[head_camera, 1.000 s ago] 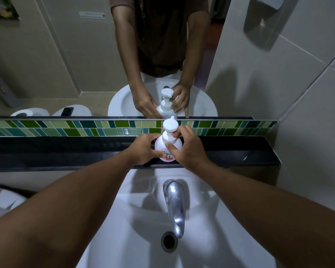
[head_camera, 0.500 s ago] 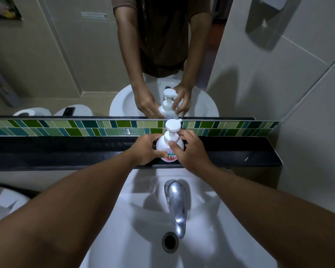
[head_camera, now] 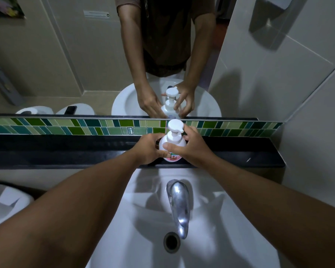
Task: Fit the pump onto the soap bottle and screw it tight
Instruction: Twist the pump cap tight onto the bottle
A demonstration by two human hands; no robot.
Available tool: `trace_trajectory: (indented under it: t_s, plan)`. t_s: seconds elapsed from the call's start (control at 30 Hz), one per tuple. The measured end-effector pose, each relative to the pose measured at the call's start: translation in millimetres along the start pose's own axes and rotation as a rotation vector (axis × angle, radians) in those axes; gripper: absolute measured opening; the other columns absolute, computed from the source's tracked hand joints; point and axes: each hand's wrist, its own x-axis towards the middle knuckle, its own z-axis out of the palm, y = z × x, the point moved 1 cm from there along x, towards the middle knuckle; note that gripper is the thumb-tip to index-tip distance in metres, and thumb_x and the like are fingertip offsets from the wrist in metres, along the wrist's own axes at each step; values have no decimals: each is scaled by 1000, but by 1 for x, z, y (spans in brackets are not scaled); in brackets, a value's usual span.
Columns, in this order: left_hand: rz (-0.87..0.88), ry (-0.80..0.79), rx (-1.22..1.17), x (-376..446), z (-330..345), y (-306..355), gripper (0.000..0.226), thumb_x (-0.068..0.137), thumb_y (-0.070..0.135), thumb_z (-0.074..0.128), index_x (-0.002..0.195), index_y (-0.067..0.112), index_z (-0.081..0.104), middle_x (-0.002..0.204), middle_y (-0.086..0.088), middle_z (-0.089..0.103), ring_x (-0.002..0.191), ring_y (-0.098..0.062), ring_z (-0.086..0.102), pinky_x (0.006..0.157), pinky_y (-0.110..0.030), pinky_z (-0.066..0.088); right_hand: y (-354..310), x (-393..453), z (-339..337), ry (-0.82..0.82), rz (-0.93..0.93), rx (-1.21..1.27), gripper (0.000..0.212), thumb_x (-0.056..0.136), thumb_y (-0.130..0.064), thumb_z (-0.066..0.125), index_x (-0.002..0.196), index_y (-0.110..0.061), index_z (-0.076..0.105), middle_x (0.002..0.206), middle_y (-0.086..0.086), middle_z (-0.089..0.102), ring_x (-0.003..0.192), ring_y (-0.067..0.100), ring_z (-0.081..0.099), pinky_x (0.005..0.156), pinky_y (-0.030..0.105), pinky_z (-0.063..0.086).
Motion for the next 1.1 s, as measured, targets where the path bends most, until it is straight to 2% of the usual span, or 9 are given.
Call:
trace_trajectory:
  t_s: [0.2,0.33,0.43,0.53,0.63,0.73,0.83,0.97,1.1]
  plan:
    - [-20,14,-35,2,3,-5,61,68,21,98,123,20,72,112,2,80,103,-16,75,100,-44,58,2,9,-18,-154,-14,-16,52,79,-45,83,123,-20,73,133,6,60,116,18,67,105,50,53]
    - [-26,26,-36,0,4,-6,56,69,19,97,119,21,73,109,3,80,102,-16,75,99,-44,59,0,5,2,60,42,1,59,65,-63,83,105,-24,64,102,-3,74,96,24,72,84,52,59]
    - [-41,42,-35,-2,3,-6,48,70,22,97,112,27,76,105,4,80,101,-25,75,95,-46,59,-13,1,21,253,134,-72,70,55,-74,83,94,-26,50,95,-8,68,101,24,63,81,45,56]
    - [-50,40,-25,-3,3,-5,43,70,27,96,109,30,77,103,5,80,100,-28,73,93,-46,59,-23,-2,31,358,229,-62,81,53,-70,88,103,-24,45,100,-6,65,109,24,52,82,40,49]
    - [-24,37,-9,-2,2,-2,44,74,24,94,114,27,76,104,6,79,98,-24,73,90,-38,59,-18,-6,31,377,124,23,100,49,-74,87,128,-33,43,104,-7,70,112,24,59,91,42,53]
    - [-21,24,-42,-3,1,-1,48,71,18,96,115,21,76,105,4,80,99,-16,74,91,-32,58,-8,-5,17,247,29,60,96,63,-66,87,143,-46,40,114,-11,72,115,21,65,100,46,54]
    - [-23,21,-37,-3,1,0,56,69,18,97,120,19,74,108,3,80,102,-13,74,98,-34,57,2,-3,-4,4,-55,51,79,79,-48,79,150,-42,46,127,-8,72,115,13,69,103,45,55]
    - [-13,7,-32,-4,1,3,56,71,15,95,122,18,72,109,4,78,97,-9,72,90,-23,53,8,3,-9,-36,-107,-166,57,80,-63,63,123,-25,70,114,3,70,107,29,66,96,53,52]
    - [-14,22,-29,-6,2,2,54,72,17,95,120,20,73,108,5,78,99,-11,73,94,-29,56,3,-2,9,148,-7,-90,58,68,-67,78,102,-24,60,100,-4,74,97,29,67,82,49,57]
